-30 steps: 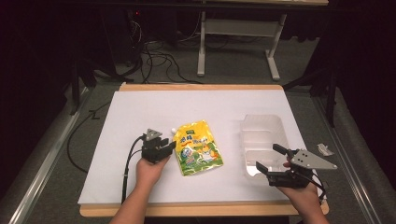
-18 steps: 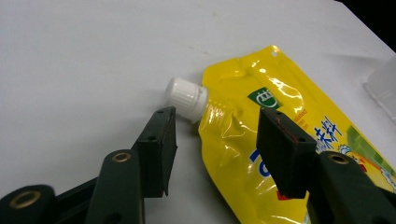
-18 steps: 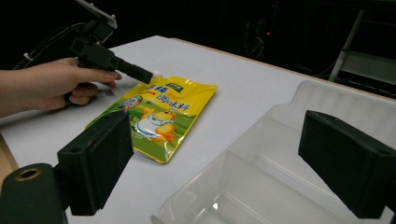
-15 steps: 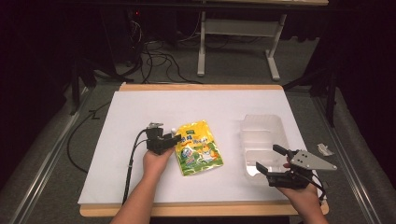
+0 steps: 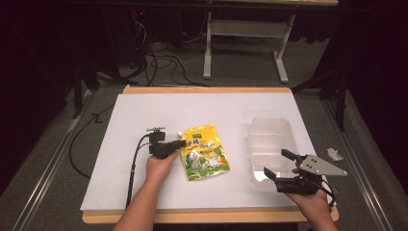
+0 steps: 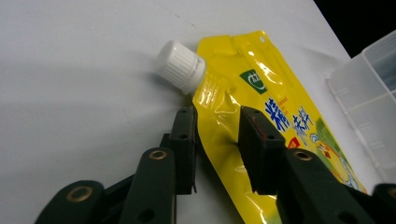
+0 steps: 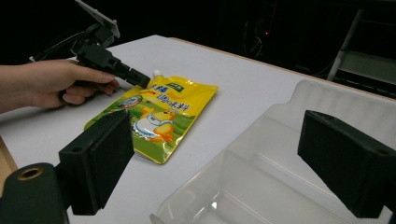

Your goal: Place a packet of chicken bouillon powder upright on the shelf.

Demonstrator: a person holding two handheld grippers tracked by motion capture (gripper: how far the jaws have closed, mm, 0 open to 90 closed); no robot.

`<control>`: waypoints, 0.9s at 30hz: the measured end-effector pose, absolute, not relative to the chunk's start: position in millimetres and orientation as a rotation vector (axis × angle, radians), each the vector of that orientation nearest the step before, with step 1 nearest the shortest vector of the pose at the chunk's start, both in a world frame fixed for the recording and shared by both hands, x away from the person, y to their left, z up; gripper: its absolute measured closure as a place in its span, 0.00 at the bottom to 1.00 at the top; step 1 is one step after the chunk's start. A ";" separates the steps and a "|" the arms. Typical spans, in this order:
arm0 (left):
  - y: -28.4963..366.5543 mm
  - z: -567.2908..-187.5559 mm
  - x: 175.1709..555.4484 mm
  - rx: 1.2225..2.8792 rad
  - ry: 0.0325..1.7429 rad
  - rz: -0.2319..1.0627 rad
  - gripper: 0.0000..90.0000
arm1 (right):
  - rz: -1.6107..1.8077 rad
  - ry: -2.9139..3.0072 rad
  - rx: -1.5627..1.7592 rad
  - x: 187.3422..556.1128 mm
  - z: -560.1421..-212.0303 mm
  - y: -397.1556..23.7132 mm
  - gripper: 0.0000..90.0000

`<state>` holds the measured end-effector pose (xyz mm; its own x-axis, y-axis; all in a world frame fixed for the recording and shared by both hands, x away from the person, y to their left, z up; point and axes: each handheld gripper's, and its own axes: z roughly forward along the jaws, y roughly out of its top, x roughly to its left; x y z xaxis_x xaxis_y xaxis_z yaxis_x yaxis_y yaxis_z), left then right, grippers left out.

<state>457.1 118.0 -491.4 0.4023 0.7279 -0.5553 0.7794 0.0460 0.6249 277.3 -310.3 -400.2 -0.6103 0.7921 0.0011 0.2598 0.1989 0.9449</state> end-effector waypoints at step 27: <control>90.5 -473.0 426.3 1.777 1.168 0.315 1.00 | 1.412 1.969 0.960 276.0 -398.7 -310.4 0.13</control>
